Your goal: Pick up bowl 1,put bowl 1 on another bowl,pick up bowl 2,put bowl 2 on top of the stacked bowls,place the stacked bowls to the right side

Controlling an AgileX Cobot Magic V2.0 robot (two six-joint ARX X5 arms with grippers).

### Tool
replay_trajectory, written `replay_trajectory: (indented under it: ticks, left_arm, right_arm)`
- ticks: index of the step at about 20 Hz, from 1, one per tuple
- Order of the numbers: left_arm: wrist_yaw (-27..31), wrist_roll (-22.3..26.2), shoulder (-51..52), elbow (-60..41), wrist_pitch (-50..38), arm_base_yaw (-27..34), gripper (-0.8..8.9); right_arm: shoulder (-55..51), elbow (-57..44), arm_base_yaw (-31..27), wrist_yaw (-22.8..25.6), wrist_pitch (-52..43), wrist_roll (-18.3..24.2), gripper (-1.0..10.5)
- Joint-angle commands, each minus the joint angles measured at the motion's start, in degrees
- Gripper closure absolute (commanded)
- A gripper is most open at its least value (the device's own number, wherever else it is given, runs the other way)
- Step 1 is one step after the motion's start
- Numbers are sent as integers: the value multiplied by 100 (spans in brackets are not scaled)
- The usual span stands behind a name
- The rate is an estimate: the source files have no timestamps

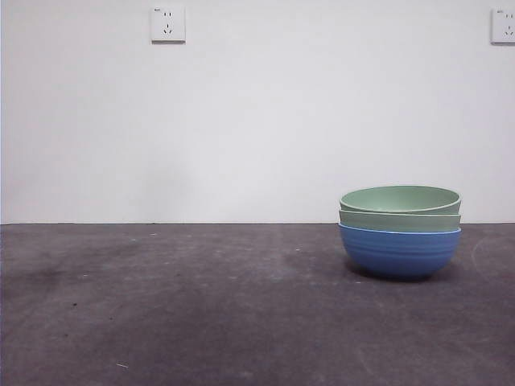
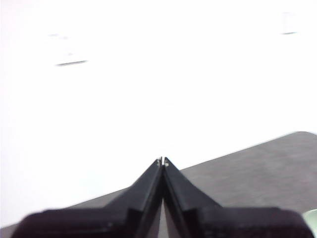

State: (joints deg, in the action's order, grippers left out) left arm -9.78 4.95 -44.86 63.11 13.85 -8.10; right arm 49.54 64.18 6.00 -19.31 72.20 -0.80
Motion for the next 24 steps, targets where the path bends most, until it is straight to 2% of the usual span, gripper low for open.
replay_trajectory:
  ticks: [1, 7, 11, 17, 24]
  left_arm:
    - [201, 68, 811, -1412, -356, 457, 817]
    - [848, 63, 2544, -3851, -702, 1038, 817]
    - [852, -98, 3235, -4878, -706, 1158, 817]
    - [870, -372, 3803, -5869, -739, 1163, 817]
    - [866, -846, 4288, -6247, -431, 1163, 817]
  right_arm:
    - [-4, -13, 7, 13, -13, 31, 943]
    - [-4, -13, 7, 13, -13, 31, 943]
    - [-4, -13, 7, 13, -13, 31, 943]
    - [-4, -13, 7, 13, -13, 31, 943]
    - [-4, -13, 7, 13, -13, 31, 943]
